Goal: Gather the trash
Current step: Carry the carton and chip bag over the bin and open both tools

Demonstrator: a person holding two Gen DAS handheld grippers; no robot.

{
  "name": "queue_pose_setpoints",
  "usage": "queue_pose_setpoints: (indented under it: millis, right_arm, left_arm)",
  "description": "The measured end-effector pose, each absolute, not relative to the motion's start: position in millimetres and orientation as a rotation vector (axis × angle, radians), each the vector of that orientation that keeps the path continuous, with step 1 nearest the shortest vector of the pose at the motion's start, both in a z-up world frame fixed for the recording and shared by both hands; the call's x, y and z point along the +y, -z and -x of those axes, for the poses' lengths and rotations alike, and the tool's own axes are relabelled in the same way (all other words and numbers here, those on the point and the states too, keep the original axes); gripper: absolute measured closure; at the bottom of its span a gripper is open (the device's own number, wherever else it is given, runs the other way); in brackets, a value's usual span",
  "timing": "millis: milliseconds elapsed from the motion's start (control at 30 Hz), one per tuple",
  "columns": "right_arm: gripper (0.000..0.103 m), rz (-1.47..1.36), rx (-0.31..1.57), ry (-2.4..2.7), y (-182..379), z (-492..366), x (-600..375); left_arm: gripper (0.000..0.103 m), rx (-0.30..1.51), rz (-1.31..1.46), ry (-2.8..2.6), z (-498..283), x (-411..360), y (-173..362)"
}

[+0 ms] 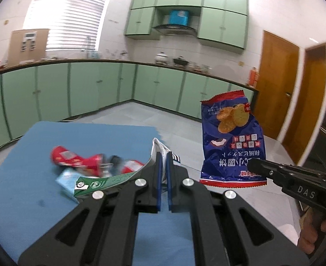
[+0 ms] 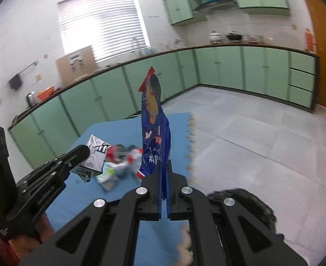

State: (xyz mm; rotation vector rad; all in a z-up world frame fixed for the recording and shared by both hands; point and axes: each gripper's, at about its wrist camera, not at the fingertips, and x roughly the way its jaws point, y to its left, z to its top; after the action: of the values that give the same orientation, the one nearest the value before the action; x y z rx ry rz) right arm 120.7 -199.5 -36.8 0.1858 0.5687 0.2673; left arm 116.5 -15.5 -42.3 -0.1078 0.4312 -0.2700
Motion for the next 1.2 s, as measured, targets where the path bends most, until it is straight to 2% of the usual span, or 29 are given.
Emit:
queue_pose_setpoints:
  millis: [400, 833, 967, 1033, 1133, 1200]
  right_arm:
    - [0.1, -0.229, 0.597, -0.015, 66, -88, -297]
    - [0.099, -0.297, 0.744, 0.061, 141, -115, -336]
    - [0.085, -0.317, 0.801, 0.068, 161, -126, -342]
    - [0.081, -0.311, 0.81, 0.074, 165, -127, -342]
    - [0.066, -0.315, 0.81, 0.083, 165, -124, -342]
    - [0.054, -0.31, 0.795, 0.089, 161, -122, -342]
  left_arm:
    - [0.101, 0.467, 0.085, 0.517, -138, -134, 76]
    - [0.099, 0.598, 0.046, 0.6, -177, -184, 142]
    - [0.083, 0.629, 0.054, 0.588, -187, -182, 149]
    - [0.083, 0.641, 0.062, 0.581, -190, -180, 151]
    - [0.077, 0.642, 0.075, 0.561, -193, -173, 148]
    - [0.064, 0.634, 0.085, 0.546, -193, -166, 142]
